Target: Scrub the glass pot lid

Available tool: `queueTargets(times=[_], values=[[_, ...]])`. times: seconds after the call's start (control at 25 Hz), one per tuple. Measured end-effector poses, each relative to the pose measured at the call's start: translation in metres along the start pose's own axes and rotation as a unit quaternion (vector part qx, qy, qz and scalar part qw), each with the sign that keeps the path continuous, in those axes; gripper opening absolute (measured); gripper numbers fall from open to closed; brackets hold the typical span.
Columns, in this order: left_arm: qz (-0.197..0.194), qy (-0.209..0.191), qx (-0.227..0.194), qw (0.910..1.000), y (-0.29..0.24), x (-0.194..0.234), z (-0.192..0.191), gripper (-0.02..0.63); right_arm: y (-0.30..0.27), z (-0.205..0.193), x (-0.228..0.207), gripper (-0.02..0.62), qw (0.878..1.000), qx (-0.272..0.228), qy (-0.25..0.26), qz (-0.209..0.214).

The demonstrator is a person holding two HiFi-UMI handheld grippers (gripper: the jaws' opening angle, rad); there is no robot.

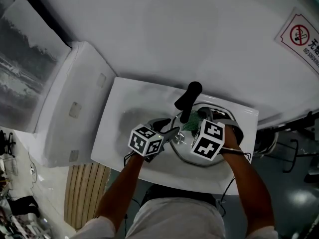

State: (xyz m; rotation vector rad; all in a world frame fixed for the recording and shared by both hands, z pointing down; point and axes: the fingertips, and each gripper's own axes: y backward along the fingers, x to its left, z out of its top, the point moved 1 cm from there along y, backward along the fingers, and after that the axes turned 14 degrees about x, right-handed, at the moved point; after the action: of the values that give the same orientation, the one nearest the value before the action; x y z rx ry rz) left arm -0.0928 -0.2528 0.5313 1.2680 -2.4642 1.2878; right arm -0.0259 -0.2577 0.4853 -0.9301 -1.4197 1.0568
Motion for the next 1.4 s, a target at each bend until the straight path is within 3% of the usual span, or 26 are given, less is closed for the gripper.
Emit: queueTargets(times=[0.16, 0.44, 1.04, 1.24, 1.4], values=[[-0.007, 0.004, 0.003, 1.0000, -0.005, 0.000, -0.003, 0.206, -0.001, 0.007, -0.001, 0.328, 1.000, 0.005, 0.002, -0.006], [0.007, 0.014, -0.005, 0.9999, -0.005, 0.006, -0.006, 0.140, -0.001, -0.005, -0.008, 0.328, 0.999, 0.024, -0.017, -0.023], [0.023, 0.012, -0.008, 0.9996, -0.005, 0.005, -0.006, 0.133, 0.011, -0.092, -0.027, 0.328, 0.987, 0.040, -0.153, -0.035], [0.028, 0.012, -0.007, 0.9995, -0.005, 0.005, -0.006, 0.132, 0.012, -0.119, -0.024, 0.328, 0.982, 0.048, -0.179, -0.040], [0.030, 0.013, -0.006, 0.9994, -0.005, 0.004, -0.007, 0.132, 0.019, -0.115, -0.020, 0.328, 0.983, 0.040, -0.171, -0.053]])
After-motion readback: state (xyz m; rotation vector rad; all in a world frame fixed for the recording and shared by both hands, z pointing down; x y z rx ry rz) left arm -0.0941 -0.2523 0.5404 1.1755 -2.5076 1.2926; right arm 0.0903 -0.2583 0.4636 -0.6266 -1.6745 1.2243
